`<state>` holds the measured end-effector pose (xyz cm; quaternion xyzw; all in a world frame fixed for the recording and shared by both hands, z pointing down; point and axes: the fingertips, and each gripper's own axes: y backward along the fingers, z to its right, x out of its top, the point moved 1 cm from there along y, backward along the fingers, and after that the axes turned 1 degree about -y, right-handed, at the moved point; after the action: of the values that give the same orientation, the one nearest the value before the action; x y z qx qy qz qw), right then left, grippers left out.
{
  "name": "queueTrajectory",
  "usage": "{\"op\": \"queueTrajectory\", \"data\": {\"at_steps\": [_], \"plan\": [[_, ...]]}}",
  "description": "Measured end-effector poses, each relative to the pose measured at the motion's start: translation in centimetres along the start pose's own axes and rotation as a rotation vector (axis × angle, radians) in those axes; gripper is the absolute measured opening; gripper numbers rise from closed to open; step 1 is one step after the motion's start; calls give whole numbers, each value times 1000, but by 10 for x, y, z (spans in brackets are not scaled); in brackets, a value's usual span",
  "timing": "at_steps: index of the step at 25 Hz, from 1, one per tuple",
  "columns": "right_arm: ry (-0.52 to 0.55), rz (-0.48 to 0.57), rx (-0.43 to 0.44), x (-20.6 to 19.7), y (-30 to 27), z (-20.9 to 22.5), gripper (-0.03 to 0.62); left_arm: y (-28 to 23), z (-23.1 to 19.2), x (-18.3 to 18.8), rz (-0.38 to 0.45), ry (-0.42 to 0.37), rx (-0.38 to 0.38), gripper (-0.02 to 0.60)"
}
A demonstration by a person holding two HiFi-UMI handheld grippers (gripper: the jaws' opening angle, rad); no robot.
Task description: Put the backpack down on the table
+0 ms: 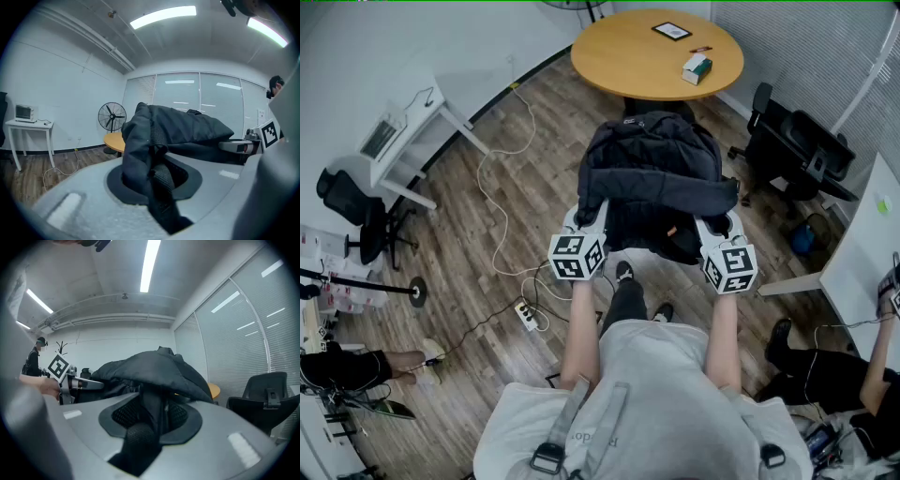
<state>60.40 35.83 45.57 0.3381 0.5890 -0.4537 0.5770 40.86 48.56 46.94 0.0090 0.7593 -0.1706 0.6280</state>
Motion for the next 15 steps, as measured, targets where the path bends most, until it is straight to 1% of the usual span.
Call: {"op": "queueTrajectory", "data": {"at_steps": [4, 9, 15], "plan": [[-9, 0, 8, -4, -6, 0, 129, -3, -5, -3, 0, 2, 2, 74], [-21, -23, 16, -15, -15, 1, 129, -6, -9, -12, -15, 16, 3, 74], [-31, -23, 21, -16, -27, -1, 129, -12, -20, -13, -9, 23, -5, 72]]}}
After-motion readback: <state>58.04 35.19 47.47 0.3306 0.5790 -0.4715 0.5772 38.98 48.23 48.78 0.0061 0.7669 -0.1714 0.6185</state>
